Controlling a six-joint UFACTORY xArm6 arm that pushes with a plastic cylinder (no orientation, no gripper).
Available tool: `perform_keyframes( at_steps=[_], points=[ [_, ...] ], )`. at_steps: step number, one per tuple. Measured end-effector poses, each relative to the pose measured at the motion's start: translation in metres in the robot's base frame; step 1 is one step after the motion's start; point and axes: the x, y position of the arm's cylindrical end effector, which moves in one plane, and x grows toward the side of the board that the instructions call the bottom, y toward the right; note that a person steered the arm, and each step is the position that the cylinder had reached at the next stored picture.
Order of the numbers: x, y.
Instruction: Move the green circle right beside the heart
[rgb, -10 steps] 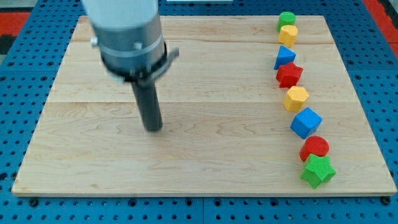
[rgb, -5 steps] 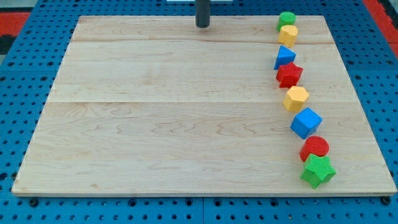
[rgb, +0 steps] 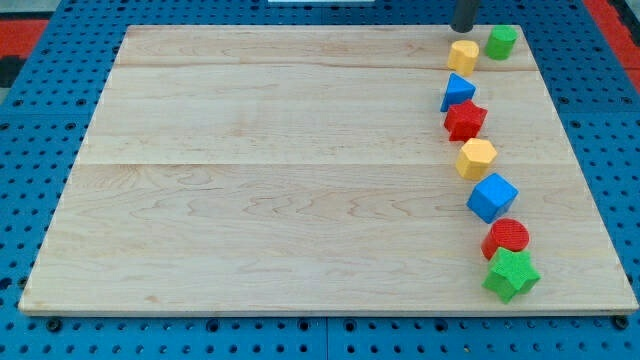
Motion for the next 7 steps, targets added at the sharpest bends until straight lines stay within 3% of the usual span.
perform_keyframes(
  at_steps=[1,2,5,6,7],
  points=[
    [0.0,0.003],
    [0.001,0.064],
    [0.039,0.079],
    [0.054,0.108],
    [0.049,0.079]
  ],
)
